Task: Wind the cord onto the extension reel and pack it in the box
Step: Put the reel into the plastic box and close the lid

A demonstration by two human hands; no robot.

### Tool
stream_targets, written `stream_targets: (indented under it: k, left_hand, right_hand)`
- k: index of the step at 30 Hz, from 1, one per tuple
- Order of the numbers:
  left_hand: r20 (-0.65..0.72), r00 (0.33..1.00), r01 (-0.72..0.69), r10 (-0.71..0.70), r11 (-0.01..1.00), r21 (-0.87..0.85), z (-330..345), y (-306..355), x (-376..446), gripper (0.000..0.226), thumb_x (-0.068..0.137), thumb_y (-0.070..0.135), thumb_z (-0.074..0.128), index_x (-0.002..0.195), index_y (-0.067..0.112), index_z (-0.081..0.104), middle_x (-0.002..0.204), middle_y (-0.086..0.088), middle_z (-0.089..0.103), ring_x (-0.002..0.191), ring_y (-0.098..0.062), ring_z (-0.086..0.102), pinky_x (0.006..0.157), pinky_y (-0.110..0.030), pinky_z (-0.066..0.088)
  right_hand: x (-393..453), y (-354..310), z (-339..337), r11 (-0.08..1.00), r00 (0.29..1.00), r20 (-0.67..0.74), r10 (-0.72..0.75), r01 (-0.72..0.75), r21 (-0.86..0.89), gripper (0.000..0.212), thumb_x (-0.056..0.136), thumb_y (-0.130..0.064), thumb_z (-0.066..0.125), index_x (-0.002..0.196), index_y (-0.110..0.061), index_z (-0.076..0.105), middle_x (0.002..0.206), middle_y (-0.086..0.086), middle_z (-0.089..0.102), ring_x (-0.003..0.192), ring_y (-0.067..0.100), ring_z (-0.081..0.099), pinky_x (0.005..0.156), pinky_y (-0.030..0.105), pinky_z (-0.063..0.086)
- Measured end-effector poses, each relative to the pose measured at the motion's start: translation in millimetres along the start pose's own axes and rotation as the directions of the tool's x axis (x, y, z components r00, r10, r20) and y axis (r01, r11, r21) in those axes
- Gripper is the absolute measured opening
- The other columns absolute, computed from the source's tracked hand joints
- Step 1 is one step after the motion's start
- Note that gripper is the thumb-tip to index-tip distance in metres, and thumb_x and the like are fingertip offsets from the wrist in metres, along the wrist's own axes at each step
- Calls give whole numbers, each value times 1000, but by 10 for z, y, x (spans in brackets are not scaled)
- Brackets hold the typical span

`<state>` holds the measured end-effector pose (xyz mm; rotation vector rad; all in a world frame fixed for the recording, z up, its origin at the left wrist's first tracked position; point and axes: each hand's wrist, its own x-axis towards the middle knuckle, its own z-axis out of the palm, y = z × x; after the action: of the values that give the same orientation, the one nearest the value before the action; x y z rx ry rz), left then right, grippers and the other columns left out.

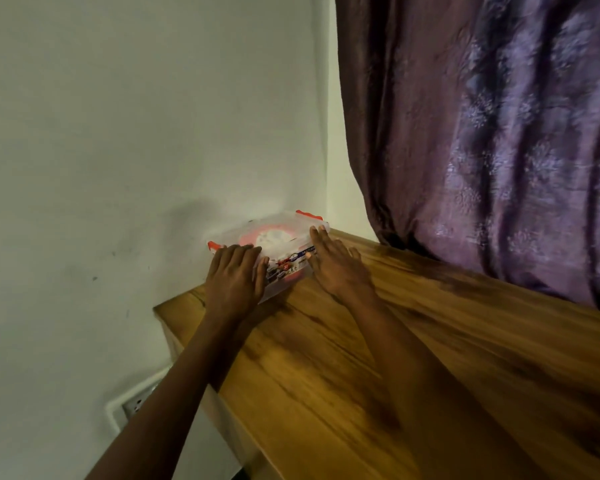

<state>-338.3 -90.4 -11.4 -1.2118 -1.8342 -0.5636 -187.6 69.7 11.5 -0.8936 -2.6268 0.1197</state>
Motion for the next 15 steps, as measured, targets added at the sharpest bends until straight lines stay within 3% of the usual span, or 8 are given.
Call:
stream_targets:
  k: [7, 12, 15]
  left_hand:
    - [-40, 998, 47, -48, 998, -35, 91, -6, -9, 39, 98, 35, 49, 111, 5, 70, 108, -14, 72, 100, -32, 64, 90, -41, 46]
    - [59, 980, 194, -190, 978, -81, 94, 88, 38, 47, 96, 43, 46, 111, 5, 70, 110, -15, 72, 105, -34, 62, 94, -44, 46]
    - [81, 974, 220, -213, 970, -100, 78, 130, 28, 53, 97, 45, 39, 114, 4, 68, 115, -17, 70, 112, -36, 59, 100, -48, 43]
  right_hand:
    - [85, 25, 102, 1000, 1000, -5, -13, 13, 23, 62, 106, -49, 20, 157, -32, -10, 167, -6, -9, 152, 26, 10, 120, 49, 13]
    - [53, 179, -9, 995, 994, 49, -93, 95, -25, 71, 100, -62, 24, 156, -37, -12, 166, -7, -13, 152, 26, -11, 122, 53, 2]
    - [-171, 402, -132, 995, 995, 9, -101, 101, 5, 77, 95, -68, 23, 156, -37, -11, 166, -11, -10, 152, 19, -11, 123, 48, 1]
